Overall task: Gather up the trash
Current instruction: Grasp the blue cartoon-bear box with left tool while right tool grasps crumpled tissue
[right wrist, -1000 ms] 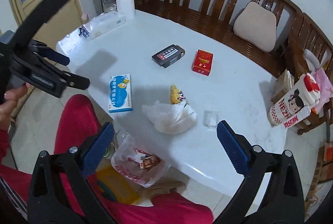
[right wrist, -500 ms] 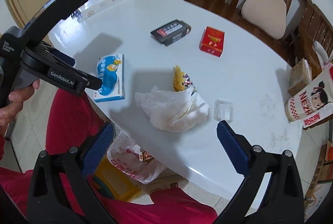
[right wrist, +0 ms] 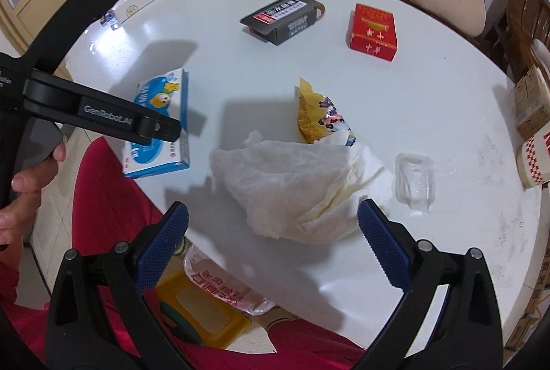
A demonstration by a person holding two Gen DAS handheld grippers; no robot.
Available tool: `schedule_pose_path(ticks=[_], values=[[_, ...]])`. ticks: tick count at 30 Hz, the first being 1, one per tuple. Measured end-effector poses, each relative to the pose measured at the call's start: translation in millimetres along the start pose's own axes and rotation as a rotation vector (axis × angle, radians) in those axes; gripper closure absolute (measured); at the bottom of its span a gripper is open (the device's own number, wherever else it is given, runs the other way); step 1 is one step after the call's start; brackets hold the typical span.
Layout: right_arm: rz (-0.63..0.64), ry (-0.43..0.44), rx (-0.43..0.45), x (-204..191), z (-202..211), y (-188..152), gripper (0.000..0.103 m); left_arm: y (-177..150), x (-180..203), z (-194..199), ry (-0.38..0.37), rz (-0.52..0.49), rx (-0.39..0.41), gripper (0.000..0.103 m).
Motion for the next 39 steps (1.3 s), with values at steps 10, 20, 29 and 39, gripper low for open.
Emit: schedule_pose_path(ticks=[10,20,29,39], values=[[-0.001,-0.003,0.002,-1,-20,5,0.007,-1,-8,-4,-0.040,0.051,0.002,0.008],[-0.003,0.001,0.010,-2,-26,7,0.009,4,3,-9,0.030,0.123,-0.019,0.008],[0.006,-0.080,0.023,0,-32,3,0.038,9,14,-4,0.090,0.132,0.010,0.026],[-0.035,-0.060,0.028,13,-27,5,0.061,11,19,2,0.034,0.094,0.022,0.038]])
Point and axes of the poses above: each gripper's, at about its wrist camera, not at the fingertips, and z roughly against the way its jaws point, x to its right, y to its top, the point moved 3 cm from there along -z, roughly the way its jaws point, and after that the axes turned 14 degrees about -x, right-handed, at the moved point
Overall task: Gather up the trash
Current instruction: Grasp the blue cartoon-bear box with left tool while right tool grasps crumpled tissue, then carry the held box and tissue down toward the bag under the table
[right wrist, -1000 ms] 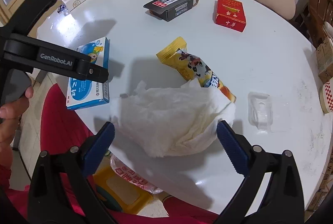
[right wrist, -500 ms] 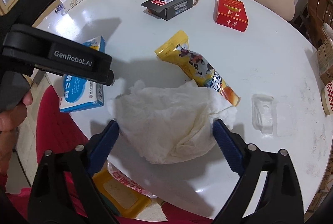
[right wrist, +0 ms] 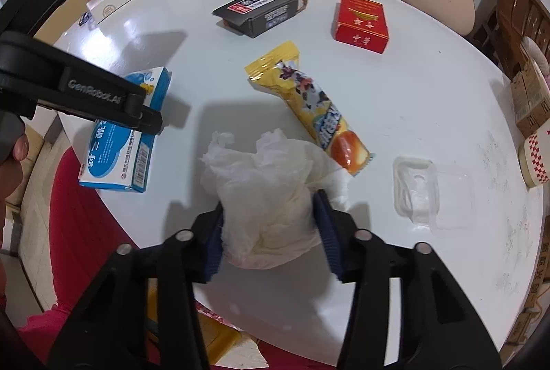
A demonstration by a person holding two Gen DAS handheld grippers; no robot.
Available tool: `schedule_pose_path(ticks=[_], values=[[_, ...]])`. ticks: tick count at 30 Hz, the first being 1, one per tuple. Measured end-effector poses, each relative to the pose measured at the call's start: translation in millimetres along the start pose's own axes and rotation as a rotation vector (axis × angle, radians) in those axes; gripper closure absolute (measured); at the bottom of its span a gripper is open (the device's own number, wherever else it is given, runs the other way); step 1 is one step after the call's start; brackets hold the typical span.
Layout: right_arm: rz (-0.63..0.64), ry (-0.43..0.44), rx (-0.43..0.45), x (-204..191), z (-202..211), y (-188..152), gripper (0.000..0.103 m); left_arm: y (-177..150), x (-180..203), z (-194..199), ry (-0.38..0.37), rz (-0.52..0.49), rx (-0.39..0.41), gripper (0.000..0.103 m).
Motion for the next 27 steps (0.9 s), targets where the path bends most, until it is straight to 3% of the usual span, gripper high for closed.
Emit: schedule_pose_path(ticks=[5,14,27], values=[[-0.031,0.029,-0.014,9,3,1,0.070,6,-1,7,-0.019,-0.040,0.009,0.038],[-0.056,0.026,-0.004,12,11,-1,0.073,4,-11,25,-0.026,-0.115,0.071,0.038],[-0.063,-0.087,0.096,10,57,-2,0.073,-19,-8,43,-0.017,-0.225,0.149,0.038]])
Point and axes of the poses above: each gripper's, at about its wrist camera, not at the fingertips, and z roughly against the way its jaws point, x to its right, y to its top, the point moved 3 cm from there along -z, roughly the way its jaws point, and after that the axes turned 14 degrees about -x, right-handed, at the moved point
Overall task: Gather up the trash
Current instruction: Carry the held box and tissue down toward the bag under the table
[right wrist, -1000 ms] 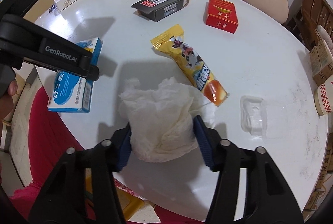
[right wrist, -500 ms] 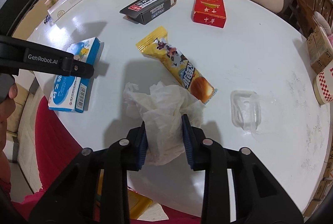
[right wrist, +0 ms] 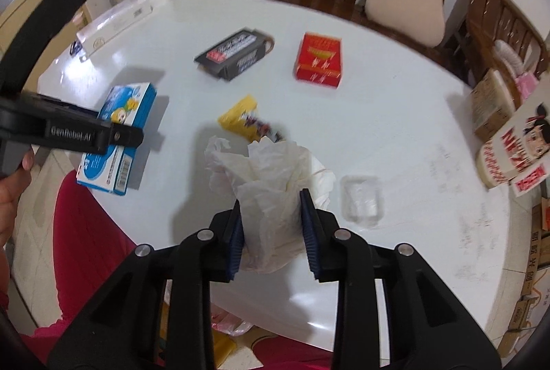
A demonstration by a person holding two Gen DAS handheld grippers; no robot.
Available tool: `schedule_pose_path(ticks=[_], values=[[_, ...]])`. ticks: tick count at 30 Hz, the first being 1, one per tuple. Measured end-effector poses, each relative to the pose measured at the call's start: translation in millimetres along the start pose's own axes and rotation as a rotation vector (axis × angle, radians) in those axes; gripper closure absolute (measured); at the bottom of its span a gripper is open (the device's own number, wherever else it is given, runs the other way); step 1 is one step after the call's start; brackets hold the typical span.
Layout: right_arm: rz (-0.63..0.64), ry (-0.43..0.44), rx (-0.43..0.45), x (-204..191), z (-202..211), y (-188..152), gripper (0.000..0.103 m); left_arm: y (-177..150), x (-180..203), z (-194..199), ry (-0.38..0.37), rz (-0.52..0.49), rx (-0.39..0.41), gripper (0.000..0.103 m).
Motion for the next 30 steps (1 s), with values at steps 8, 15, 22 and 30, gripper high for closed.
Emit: schedule_pose_path(ticks=[8,15,22,30], values=[[0.061,-0.018,0.037,-30,24,-13,0.073,-24,16,5,-0.023,-0.084,0.032,0.038],[0.094,-0.009,0.039,-57,30,-35,0.073,-50,20,-8,-0.022,-0.145,0.029,0.038],[0.109,-0.016,0.047,-72,38,-52,0.073,-76,23,-12,0.004,-0.196,0.047,0.038],[0.104,-0.007,0.024,-82,29,-72,0.073,-97,23,-29,0.016,-0.239,0.051,0.038]])
Point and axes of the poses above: each gripper's, at about its wrist camera, not at the fingertips, and z roughly against the way its jaws point, x to its right, y to its top, the point moved 3 cm from there along -z, roughly the way its jaws point, and after that the axes turned 14 degrees about -x, right-handed, at the moved point
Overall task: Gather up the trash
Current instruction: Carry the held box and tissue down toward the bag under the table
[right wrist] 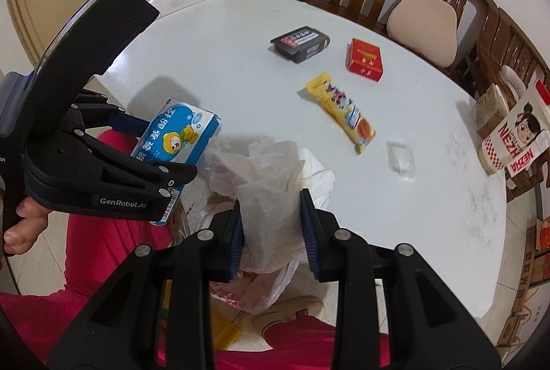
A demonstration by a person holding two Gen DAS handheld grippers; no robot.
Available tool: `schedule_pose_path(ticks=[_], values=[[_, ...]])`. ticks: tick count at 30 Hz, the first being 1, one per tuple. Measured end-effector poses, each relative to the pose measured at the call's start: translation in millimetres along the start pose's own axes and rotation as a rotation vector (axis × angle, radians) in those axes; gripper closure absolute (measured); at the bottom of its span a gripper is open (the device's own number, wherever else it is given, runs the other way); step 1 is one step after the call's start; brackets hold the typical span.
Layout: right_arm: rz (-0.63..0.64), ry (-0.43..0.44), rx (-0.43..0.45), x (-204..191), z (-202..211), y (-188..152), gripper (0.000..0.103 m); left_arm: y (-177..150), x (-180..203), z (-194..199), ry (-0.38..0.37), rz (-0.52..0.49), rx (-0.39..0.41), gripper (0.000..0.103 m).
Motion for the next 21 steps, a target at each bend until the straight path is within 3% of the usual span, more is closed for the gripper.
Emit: schedule_pose_path(ticks=[21], values=[[-0.063,0.052,-0.135,-32,-73,-72,0.073,-56,15,-94,0.037,-0.105,-0.084,0.039]])
Point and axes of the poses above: each gripper's, at about its wrist camera, not at the fingertips, and z roughly against the way its jaws point, x to its right, y to its top, the point moved 3 cm from there along -z, roughly the way its jaws point, and after that the axes turned 14 degrees about -x, right-handed, at the moved point
